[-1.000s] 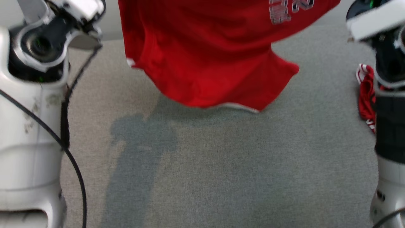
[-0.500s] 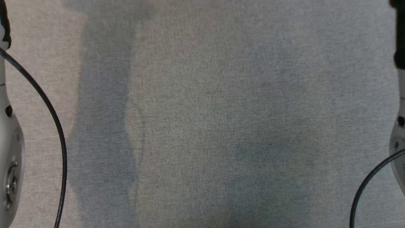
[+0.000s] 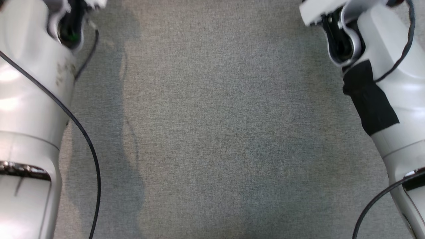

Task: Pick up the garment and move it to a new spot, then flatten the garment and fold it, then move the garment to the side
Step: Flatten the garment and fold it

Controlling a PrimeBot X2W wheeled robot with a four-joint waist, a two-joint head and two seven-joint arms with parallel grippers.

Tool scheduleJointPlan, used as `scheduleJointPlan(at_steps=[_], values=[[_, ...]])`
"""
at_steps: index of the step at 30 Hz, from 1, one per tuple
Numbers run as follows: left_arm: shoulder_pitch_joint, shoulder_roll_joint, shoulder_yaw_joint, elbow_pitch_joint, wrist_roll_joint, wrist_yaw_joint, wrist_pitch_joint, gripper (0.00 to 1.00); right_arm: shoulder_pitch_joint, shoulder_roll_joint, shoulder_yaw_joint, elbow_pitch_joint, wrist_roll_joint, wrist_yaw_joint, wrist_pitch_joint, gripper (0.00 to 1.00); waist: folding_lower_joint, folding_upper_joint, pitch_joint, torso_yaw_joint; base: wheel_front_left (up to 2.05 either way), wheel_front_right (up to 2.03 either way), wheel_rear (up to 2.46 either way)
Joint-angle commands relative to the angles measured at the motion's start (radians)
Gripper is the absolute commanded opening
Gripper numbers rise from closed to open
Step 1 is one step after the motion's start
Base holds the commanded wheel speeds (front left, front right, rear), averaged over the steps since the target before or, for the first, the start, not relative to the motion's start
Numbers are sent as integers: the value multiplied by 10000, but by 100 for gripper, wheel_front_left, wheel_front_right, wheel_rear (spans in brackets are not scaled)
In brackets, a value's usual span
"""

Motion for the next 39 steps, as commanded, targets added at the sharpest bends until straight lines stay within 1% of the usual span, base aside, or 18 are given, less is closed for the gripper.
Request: scheduleJointPlan(at_steps=[1,4,7,12,17,21,26,32,39], values=[[208,67,-131,83,89,-75,-63,0,180,-213,83,102,165,-4,-94,0,0,0,-177,56,0,0,0],[778,148,-623,212,209,-69,-146,0,611,-368,589,248,491,-4,-79,0,0,0,-512,103,0,0,0],[1380,322,-1233,253,347,-67,-51,0,987,-613,1216,377,565,-4,-102,0,0,0,-889,146,0,0,0],[2231,672,-2411,290,783,-68,174,0,1610,-847,1841,528,1122,-6,23,0,0,0,-1563,154,0,0,0],[2999,914,-3349,166,912,-68,258,0,2212,-1035,2524,689,1592,-6,420,0,0,0,-2193,140,0,0,0],[3472,985,-3917,104,913,-63,198,0,2654,-1203,2992,706,1993,-6,781,0,0,0,-2642,74,0,0,0],[3987,1007,-4386,154,810,-62,62,0,3212,-1524,3611,540,2481,-8,1282,0,0,0,-3213,27,0,0,0],[4680,992,-4734,41,409,-62,99,0,3905,-1972,4341,256,3084,-9,1924,0,0,0,-3863,-69,0,0,0],[5597,1065,-4967,-175,-191,-61,34,0,4720,-2724,4996,-324,3909,-18,2592,0,0,0,-4555,-59,0,0,0]])
